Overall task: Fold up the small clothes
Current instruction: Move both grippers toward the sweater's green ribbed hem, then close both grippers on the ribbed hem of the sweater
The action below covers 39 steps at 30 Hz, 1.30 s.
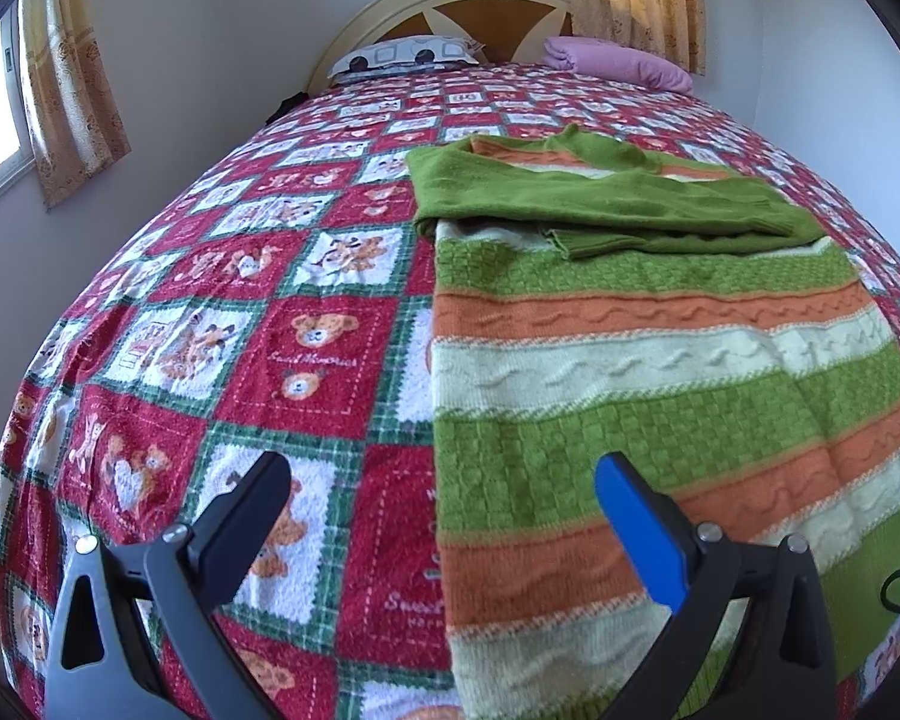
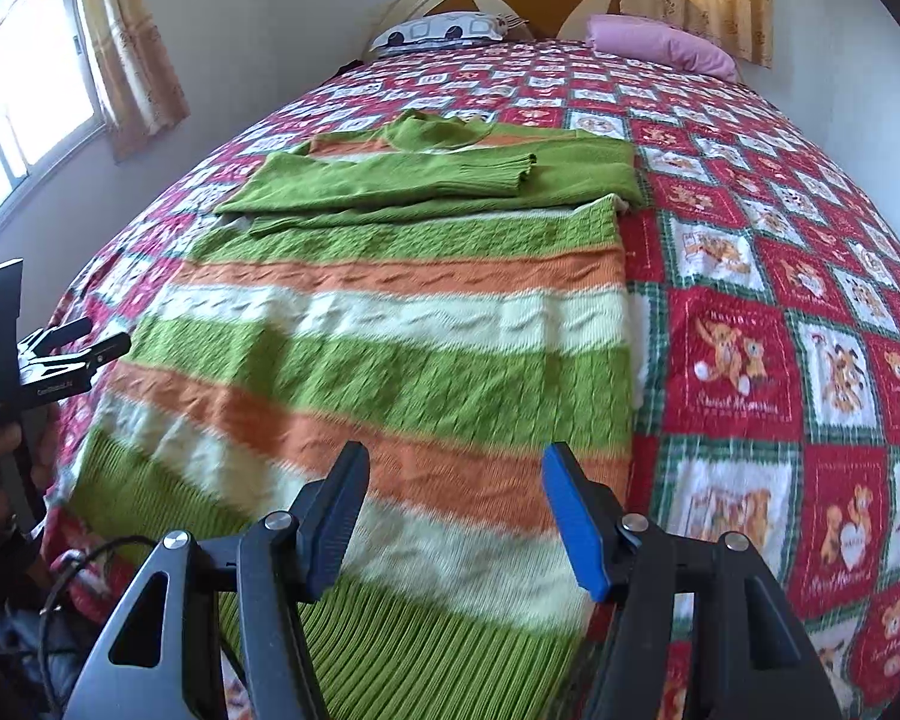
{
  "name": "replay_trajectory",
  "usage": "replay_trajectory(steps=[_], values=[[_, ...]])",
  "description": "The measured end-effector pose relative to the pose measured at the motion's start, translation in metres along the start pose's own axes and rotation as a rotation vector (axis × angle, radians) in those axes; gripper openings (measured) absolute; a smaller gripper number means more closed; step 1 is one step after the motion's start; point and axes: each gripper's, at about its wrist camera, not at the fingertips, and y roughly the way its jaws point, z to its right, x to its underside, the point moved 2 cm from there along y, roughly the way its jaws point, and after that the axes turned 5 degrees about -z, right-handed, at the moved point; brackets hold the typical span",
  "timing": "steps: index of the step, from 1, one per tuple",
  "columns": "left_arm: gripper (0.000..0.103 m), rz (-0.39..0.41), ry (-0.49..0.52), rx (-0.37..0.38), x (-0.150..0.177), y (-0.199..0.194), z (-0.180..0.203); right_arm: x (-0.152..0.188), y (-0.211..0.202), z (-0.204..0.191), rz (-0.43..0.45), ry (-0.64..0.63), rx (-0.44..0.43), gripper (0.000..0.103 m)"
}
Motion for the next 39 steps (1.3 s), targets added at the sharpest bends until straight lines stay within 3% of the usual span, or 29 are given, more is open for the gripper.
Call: replay_trajectory(steps=[12, 16, 20, 24, 28, 30, 31, 36, 39], values=[[0.102, -0.038, -0.009, 0.069, 0.039, -0.036, -0.013, 0.054, -0.036, -0.006, -0.047, 0.001, 0.007, 0.061], [0.097, -0.094, -0.058, 0.142, 0.057, -0.041, -0.017, 0.075, -0.035, 0.001, -0.083, 0.034, 0.01, 0.061], [0.081, -0.179, -0.094, 0.245, 0.079, -0.035, -0.011, 0.087, -0.036, 0.002, -0.09, 0.042, 0.013, 0.061], [0.062, -0.235, -0.097, 0.299, 0.088, -0.024, -0.002, 0.09, -0.03, 0.009, -0.095, 0.077, 0.005, 0.061], [0.055, -0.22, -0.105, 0.308, 0.09, -0.027, -0.001, 0.093, -0.027, 0.013, -0.091, 0.096, 0.008, 0.061], [0.027, -0.212, -0.103, 0.307, 0.091, -0.027, -0.001, 0.093, -0.027, 0.016, -0.09, 0.108, 0.013, 0.061], [0.021, -0.214, -0.099, 0.316, 0.091, -0.026, -0.001, 0.093, -0.027, 0.017, -0.089, 0.113, 0.014, 0.061], [0.008, -0.194, -0.07, 0.323, 0.09, -0.03, 0.002, 0.094, -0.026, 0.021, -0.084, 0.139, 0.011, 0.061], [0.006, -0.177, -0.071, 0.333, 0.088, -0.034, -0.001, 0.096, -0.023, 0.019, -0.088, 0.141, -0.012, 0.061]])
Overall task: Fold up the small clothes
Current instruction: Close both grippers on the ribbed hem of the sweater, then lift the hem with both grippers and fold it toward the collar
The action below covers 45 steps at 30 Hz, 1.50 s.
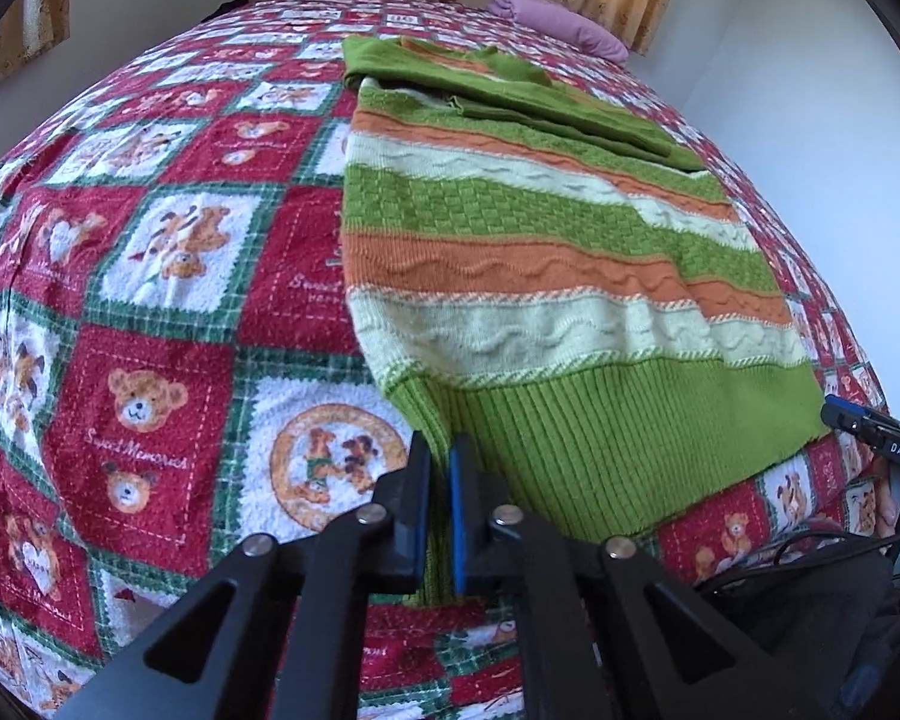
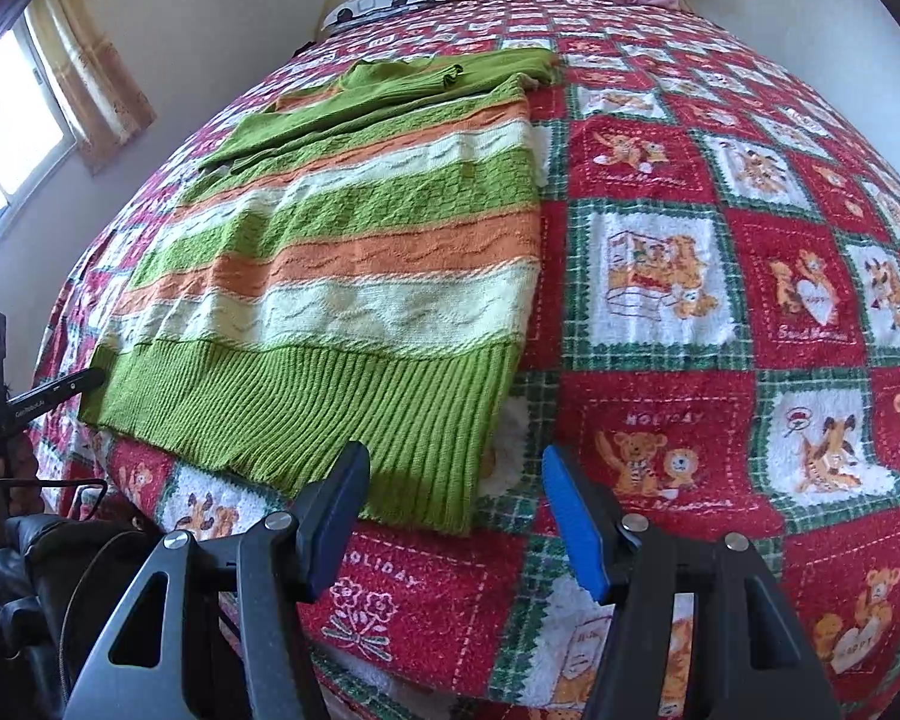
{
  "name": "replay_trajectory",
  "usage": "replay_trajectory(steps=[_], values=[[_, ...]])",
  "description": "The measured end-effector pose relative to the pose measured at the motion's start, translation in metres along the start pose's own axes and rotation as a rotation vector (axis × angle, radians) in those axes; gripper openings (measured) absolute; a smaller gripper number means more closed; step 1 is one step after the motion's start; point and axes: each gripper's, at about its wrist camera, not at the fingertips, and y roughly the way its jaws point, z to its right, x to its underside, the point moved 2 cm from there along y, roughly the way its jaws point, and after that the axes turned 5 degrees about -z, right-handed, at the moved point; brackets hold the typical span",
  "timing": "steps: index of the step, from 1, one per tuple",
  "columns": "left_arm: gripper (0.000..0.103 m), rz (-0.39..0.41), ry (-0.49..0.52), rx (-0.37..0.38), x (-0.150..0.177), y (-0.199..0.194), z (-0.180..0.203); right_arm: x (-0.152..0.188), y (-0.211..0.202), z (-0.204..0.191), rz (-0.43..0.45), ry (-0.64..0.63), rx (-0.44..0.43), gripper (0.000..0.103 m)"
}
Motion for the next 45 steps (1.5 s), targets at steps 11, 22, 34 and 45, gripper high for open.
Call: replay_trajectory(steps=[11, 22, 34, 45], values=[[0.005, 0.07, -0.007, 0.071, -0.009, -0.018, -0.003, 0.001, -0.007, -0.009, 0.033, -0.065, -0.059, 0.009], [0.004, 0.156, -0.025, 0.169, -0.019, -0.045, -0.012, -0.007, -0.039, -0.004, 0.111, -0.007, -0.179, 0.007], [0.004, 0.245, -0.015, 0.186, -0.056, -0.067, -0.012, -0.065, -0.09, -0.013, 0.314, -0.015, -0.204, 0.005], [0.004, 0.354, 0.023, 0.126, -0.123, -0.072, -0.009, -0.14, -0.106, -0.014, 0.415, -0.048, -0.167, 0.004]])
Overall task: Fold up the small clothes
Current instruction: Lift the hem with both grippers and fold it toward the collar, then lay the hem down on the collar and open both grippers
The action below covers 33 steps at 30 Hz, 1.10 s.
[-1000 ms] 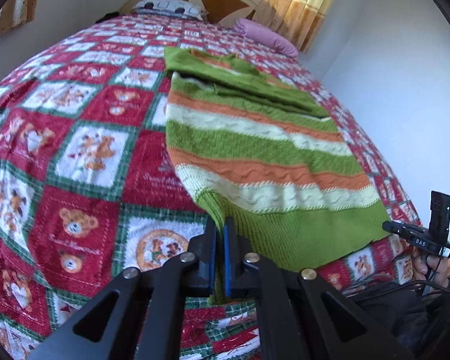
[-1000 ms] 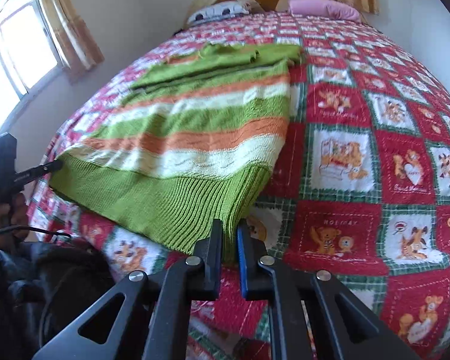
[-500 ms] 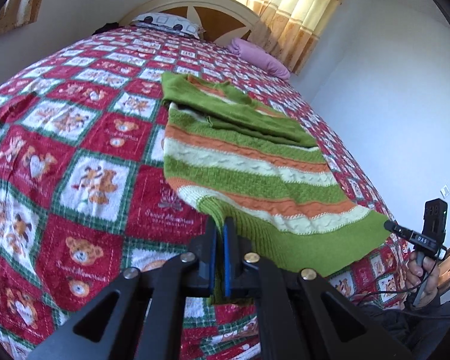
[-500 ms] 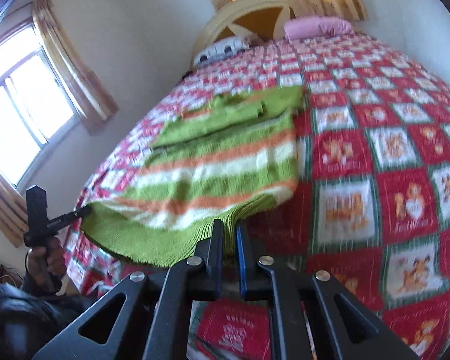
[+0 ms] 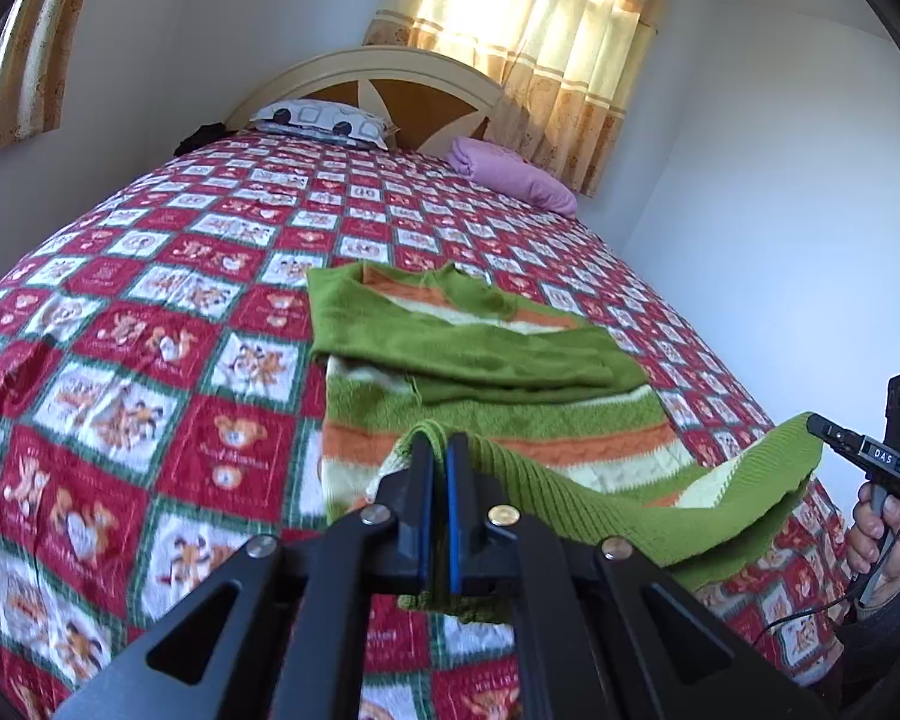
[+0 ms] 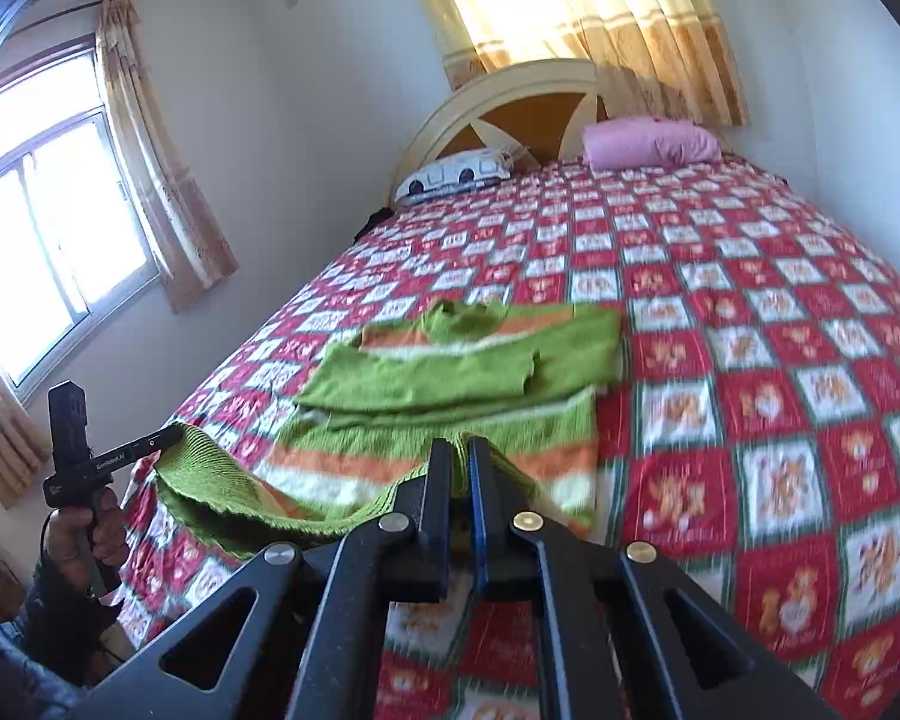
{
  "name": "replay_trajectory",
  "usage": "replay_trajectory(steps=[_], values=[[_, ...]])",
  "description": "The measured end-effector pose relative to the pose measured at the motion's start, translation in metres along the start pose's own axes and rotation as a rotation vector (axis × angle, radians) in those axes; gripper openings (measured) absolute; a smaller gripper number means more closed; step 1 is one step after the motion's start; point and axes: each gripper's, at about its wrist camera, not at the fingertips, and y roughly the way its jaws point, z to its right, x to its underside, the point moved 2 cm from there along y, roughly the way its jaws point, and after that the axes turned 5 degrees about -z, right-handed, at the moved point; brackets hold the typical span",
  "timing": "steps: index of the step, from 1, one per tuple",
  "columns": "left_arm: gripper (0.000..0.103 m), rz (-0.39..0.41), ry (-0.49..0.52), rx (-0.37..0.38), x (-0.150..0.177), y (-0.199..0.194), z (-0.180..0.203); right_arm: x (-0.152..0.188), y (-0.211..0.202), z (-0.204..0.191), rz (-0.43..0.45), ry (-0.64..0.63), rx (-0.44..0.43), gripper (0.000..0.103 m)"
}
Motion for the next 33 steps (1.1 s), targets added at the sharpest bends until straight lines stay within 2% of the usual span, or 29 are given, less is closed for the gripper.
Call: replay_trajectory(steps=[9, 15, 19, 21, 25, 26, 28, 29, 30, 31, 33], values=[[0.004, 0.021, 0.011, -0.032, -0.058, 0.028, -0.006, -0.065, 0.028, 0.009, 0.029, -0.023, 0.029, 0.004], [0.004, -0.001, 0.011, -0.05, -0.097, 0.064, -0.012, -0.104, 0.071, 0.023, 0.004, -0.015, 0.069, 0.004], [0.004, -0.032, 0.022, -0.068, -0.117, 0.096, -0.017, -0.123, 0.114, 0.041, -0.041, 0.002, 0.103, 0.004], [0.004, -0.054, 0.023, -0.103, -0.124, 0.116, -0.022, -0.129, 0.145, 0.052, -0.078, 0.023, 0.12, 0.004], [0.004, -0.142, 0.012, -0.14, -0.126, 0.172, -0.04, -0.127, 0.21, 0.073, -0.169, 0.039, 0.17, 0.004], [0.004, -0.159, 0.031, -0.156, -0.124, 0.183, -0.041, -0.124, 0.23, 0.08, -0.201, 0.045, 0.175, 0.004], [0.009, -0.186, 0.069, -0.239, -0.119, 0.206, -0.046, -0.119, 0.258, 0.095, -0.239, 0.052, 0.193, 0.006], [0.009, -0.185, 0.081, -0.286, -0.117, 0.212, -0.049, -0.117, 0.267, 0.104, -0.235, 0.065, 0.232, 0.008], [0.014, -0.187, 0.077, -0.314, -0.117, 0.214, -0.054, -0.117, 0.27, 0.109, -0.227, 0.066, 0.256, 0.018], [0.02, -0.191, 0.057, -0.321, -0.119, 0.212, -0.059, -0.115, 0.27, 0.112, -0.218, 0.063, 0.267, 0.039], [0.048, -0.15, 0.009, -0.295, -0.121, 0.197, -0.07, -0.111, 0.264, 0.115, -0.201, 0.063, 0.24, 0.06]])
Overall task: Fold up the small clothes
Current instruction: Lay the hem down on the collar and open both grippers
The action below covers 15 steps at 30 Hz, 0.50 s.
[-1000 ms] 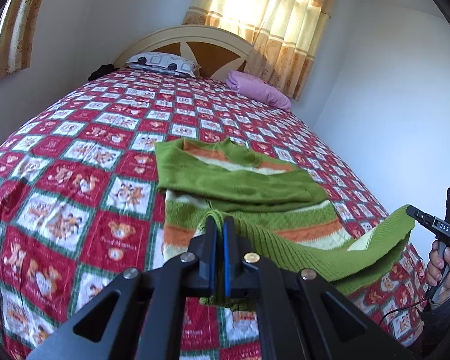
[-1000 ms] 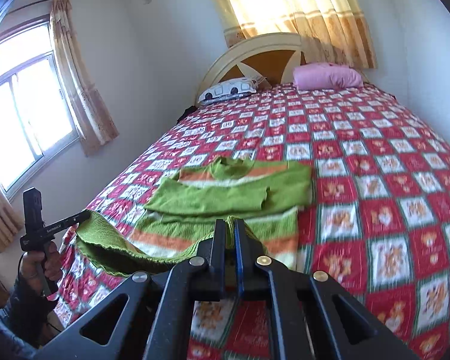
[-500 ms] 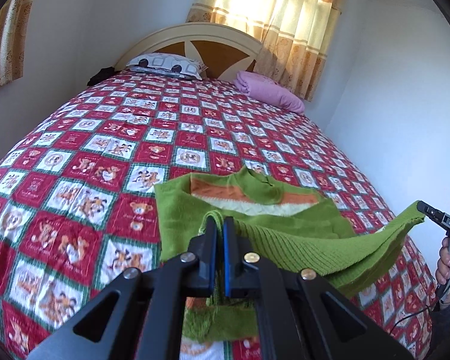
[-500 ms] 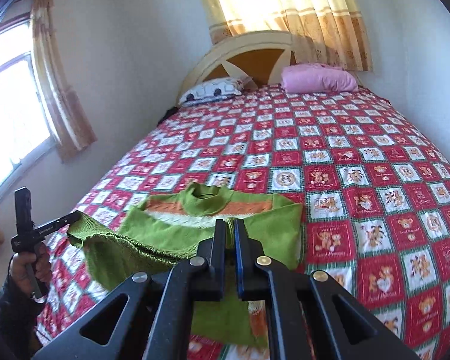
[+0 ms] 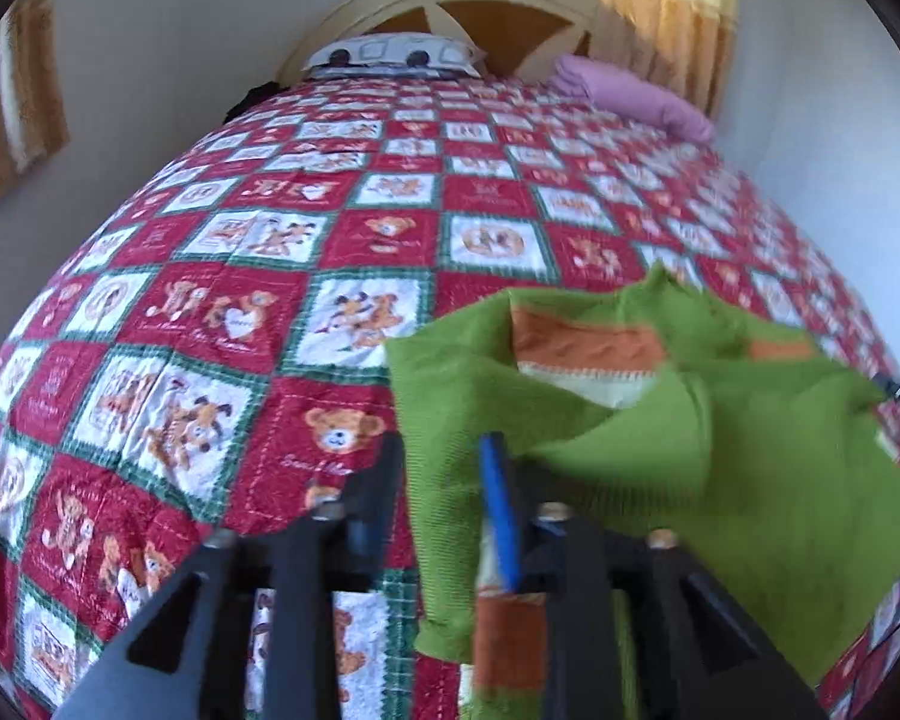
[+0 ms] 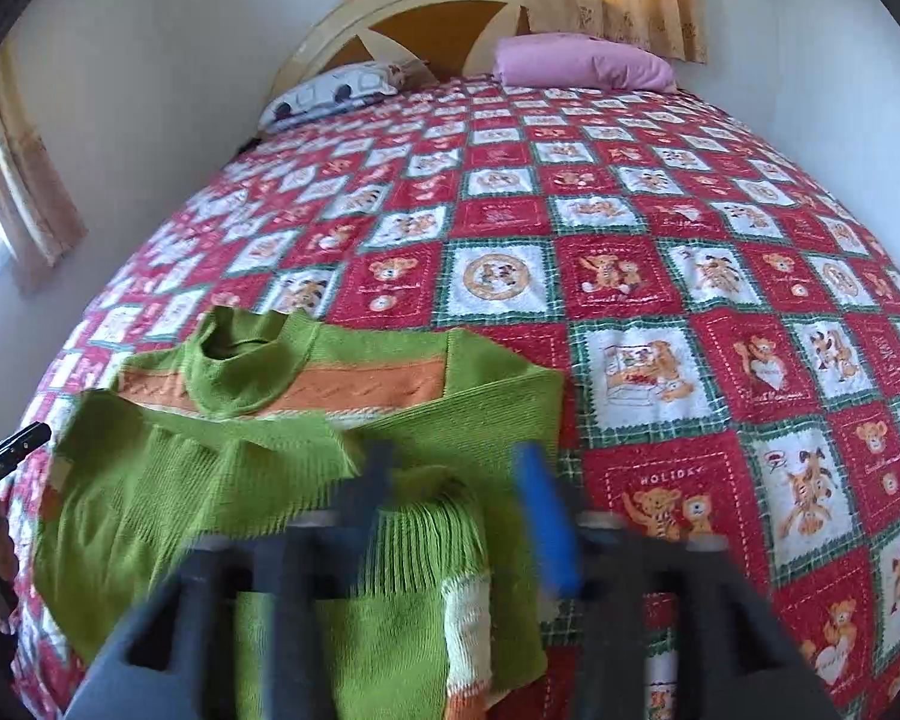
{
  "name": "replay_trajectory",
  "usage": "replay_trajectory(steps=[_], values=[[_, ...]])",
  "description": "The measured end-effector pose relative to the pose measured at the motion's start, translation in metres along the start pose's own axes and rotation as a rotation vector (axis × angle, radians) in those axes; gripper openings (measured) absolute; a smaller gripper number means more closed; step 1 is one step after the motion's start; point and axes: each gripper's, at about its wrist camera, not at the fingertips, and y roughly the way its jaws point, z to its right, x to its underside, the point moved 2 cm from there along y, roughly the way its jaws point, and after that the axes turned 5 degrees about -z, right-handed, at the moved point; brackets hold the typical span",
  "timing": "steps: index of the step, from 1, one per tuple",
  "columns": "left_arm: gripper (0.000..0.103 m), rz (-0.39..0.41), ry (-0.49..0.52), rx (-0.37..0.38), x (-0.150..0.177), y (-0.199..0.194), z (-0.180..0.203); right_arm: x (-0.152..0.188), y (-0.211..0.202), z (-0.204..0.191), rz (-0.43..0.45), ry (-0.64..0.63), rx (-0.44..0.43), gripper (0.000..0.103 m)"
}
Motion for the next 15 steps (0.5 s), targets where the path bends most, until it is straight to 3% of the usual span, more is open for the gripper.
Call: replay_trajectory(steps=[2, 11, 14, 15], values=[[0.061, 0.045, 0.012, -0.014, 0.003, -0.015, -0.007, 0.006, -0.009, 0.002, 0.012, -0.023, 0.002, 0.06], [0.061, 0.027, 0.187, -0.002, -0.001, -0.004, 0.023, 0.008, -0.01, 0.008, -0.012, -0.072, -0.012, 0.06], [0.067, -0.027, 0.214, 0.051, -0.005, 0.015, 0.04, 0.006, 0.0, 0.01, -0.039, -0.073, -0.032, 0.06], [0.067, -0.046, 0.231, 0.035, -0.007, 0.025, 0.046, 0.005, 0.004, 0.009, -0.046, -0.075, -0.038, 0.06]])
